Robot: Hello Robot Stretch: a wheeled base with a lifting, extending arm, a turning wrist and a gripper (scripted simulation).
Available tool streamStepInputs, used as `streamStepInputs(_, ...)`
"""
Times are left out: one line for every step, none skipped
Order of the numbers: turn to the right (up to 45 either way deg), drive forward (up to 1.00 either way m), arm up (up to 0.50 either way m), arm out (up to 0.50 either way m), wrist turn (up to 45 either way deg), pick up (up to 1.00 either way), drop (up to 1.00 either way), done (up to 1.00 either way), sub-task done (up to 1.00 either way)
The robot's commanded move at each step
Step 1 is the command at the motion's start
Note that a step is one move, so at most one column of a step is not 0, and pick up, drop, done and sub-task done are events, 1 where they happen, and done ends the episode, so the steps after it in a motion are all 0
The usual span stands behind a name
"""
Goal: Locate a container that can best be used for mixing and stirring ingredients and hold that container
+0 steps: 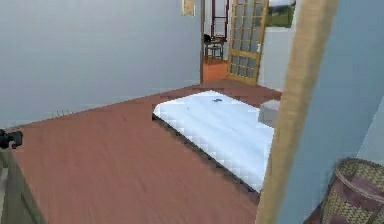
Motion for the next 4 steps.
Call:
streamStepInputs(-9.0,0.0,0.0,0.0,0.0,0.0,0.0,0.0,0.0)
streamStepInputs(0.0,0.2,0.0,0.0,0.0,0.0,0.0,0.0,0.0)
streamStepInputs(-12.0,0.0,0.0,0.0,0.0,0.0,0.0,0.0,0.0)
streamStepInputs(0.0,1.0,0.0,0.0,0.0,0.0,0.0,0.0,0.0)
